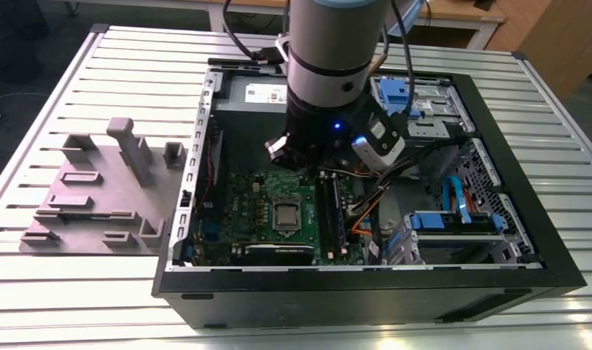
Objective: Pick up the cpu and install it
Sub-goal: 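Close the cpu cover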
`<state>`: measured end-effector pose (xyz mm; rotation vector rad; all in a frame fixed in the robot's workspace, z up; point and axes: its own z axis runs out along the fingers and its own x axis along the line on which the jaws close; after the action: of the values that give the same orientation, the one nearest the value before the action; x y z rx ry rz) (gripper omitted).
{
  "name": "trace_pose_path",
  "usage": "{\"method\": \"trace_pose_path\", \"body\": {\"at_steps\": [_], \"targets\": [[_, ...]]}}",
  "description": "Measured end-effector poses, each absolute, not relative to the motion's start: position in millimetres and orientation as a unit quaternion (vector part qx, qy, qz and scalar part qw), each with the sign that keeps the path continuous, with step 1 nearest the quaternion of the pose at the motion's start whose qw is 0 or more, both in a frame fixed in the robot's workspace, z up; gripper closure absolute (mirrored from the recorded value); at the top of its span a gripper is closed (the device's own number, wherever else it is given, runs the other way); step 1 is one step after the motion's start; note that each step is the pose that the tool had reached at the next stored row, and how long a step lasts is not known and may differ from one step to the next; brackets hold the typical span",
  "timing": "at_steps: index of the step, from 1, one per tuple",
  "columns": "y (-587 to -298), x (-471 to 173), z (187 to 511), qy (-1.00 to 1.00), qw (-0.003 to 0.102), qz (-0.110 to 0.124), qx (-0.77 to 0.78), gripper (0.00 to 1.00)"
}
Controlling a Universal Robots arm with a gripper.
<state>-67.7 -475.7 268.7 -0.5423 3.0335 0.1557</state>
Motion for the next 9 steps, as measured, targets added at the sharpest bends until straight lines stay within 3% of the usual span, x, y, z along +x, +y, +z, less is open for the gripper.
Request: {"method": "trace_pose_path", "body": {"at_steps": [9], "targets": [[-483.5, -73.9, 264.8, 0.983, 0.028, 0.05, -0.174, 0.9]]}}
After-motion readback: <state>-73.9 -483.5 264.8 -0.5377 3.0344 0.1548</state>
